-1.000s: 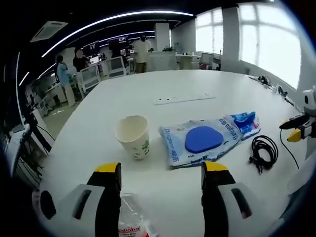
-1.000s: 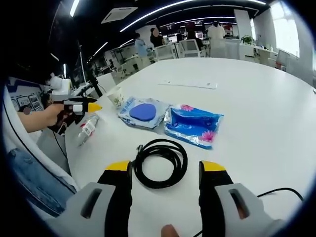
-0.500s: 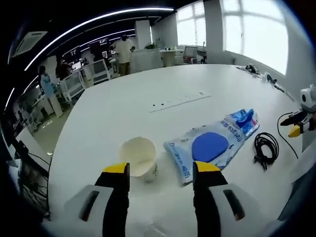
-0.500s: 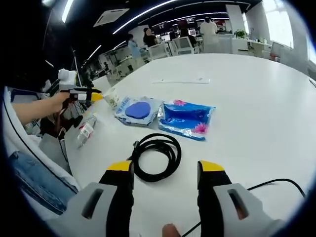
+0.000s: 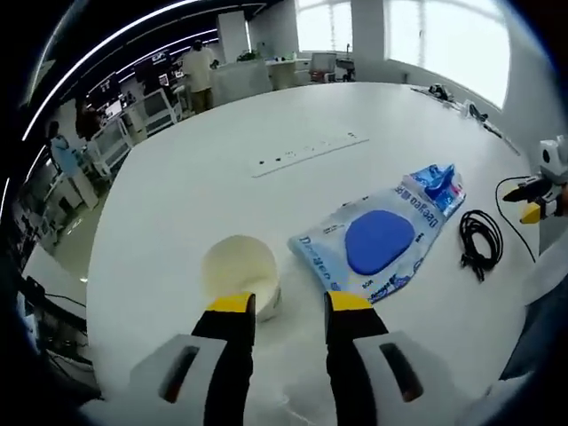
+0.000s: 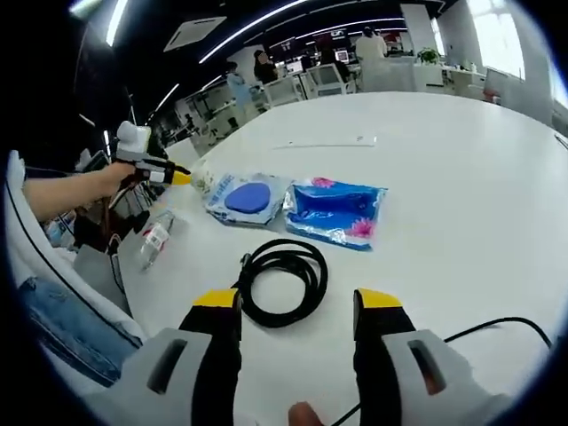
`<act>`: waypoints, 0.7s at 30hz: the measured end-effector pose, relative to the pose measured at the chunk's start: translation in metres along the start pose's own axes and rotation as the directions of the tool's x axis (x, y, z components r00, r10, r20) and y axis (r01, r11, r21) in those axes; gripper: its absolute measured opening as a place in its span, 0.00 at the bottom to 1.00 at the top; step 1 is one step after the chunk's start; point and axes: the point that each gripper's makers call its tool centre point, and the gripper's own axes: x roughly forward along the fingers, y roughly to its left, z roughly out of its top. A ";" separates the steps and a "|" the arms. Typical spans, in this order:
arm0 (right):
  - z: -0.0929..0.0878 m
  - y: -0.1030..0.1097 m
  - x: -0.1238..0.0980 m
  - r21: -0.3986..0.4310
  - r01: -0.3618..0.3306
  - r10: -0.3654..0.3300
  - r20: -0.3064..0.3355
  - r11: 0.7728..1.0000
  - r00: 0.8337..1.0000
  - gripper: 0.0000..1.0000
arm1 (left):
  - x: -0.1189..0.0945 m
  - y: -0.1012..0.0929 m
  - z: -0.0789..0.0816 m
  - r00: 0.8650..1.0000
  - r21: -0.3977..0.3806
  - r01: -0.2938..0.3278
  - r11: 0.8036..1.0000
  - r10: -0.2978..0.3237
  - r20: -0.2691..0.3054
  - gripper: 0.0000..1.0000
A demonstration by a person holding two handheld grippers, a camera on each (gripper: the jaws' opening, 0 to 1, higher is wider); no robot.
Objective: Arrange the tabletop items into an orderly group along one side of the table until the central work area is clear of visible clutter.
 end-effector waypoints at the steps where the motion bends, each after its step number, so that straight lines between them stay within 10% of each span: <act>1: 0.000 0.000 0.000 0.000 -0.001 0.001 0.000 1.000 1.000 0.49 | 0.000 0.001 0.000 1.000 0.004 -0.003 1.000 0.003 -0.003 0.25; 5: -0.001 -0.001 0.000 0.007 -0.004 0.004 -0.003 1.000 1.000 0.47 | 0.001 0.012 -0.005 0.998 0.088 -0.033 0.996 0.038 -0.055 0.02; 21: -0.005 -0.001 0.003 0.052 -0.011 0.011 -0.001 0.999 1.000 0.44 | -0.008 -0.003 0.023 1.000 0.150 0.018 0.989 -0.021 0.017 0.00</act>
